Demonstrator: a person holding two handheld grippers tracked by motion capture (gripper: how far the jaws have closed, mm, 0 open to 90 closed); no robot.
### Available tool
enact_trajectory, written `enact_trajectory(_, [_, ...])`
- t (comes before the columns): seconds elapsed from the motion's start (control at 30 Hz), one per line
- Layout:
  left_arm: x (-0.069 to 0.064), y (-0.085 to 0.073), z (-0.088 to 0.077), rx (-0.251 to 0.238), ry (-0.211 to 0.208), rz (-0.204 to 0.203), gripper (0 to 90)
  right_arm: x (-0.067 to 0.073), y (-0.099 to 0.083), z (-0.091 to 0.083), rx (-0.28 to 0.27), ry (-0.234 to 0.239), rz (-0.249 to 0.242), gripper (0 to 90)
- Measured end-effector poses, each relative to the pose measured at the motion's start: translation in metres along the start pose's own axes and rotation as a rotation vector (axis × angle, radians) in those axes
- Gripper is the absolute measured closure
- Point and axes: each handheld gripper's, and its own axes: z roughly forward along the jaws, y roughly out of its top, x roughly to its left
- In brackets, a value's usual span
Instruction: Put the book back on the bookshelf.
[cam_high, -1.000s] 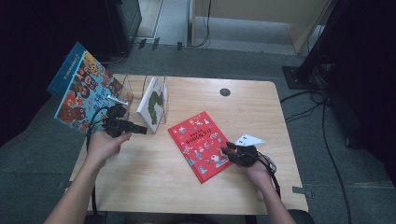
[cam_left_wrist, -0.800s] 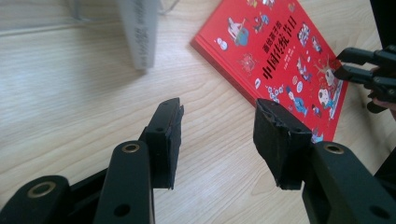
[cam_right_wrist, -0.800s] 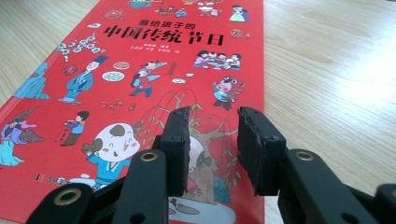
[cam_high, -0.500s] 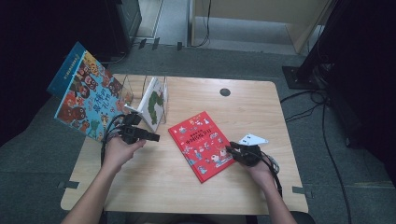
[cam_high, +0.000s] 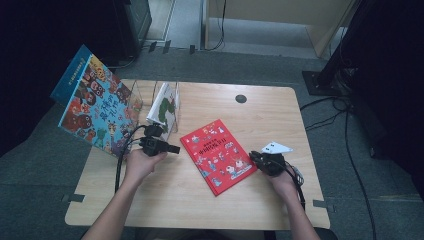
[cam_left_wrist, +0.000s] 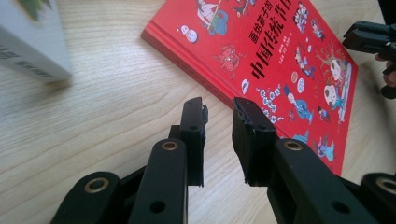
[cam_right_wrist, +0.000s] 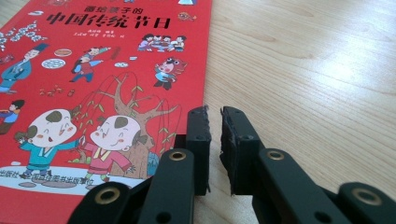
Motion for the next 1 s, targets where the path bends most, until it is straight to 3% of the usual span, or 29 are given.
enact_trajectory(0.23, [0.002, -0.003, 0.012, -0.015, -0.033, -0.017, 75.5, 0.001, -0.004, 0.000, -0.012, -0.024, -0.017, 82.2])
enact_trajectory(0.47, [0.004, -0.006, 0.023, -0.006, -0.042, -0.019, 75.5, 0.004, -0.008, 0.001, 0.024, -0.042, -0.009, 86.4])
enact_trajectory(0.53, [0.003, -0.007, 0.026, 0.006, -0.026, -0.011, 75.4, 0.006, -0.008, 0.001, 0.026, -0.032, -0.009, 86.4])
enact_trajectory(0.7, [-0.001, -0.007, 0.032, 0.018, -0.031, 0.012, 75.4, 0.011, -0.009, 0.001, 0.022, -0.013, -0.010, 85.0])
enact_trajectory(1.0, [0.002, -0.006, 0.042, -0.010, -0.081, -0.004, 76.0, 0.024, -0.010, 0.000, 0.026, 0.014, -0.015, 83.6])
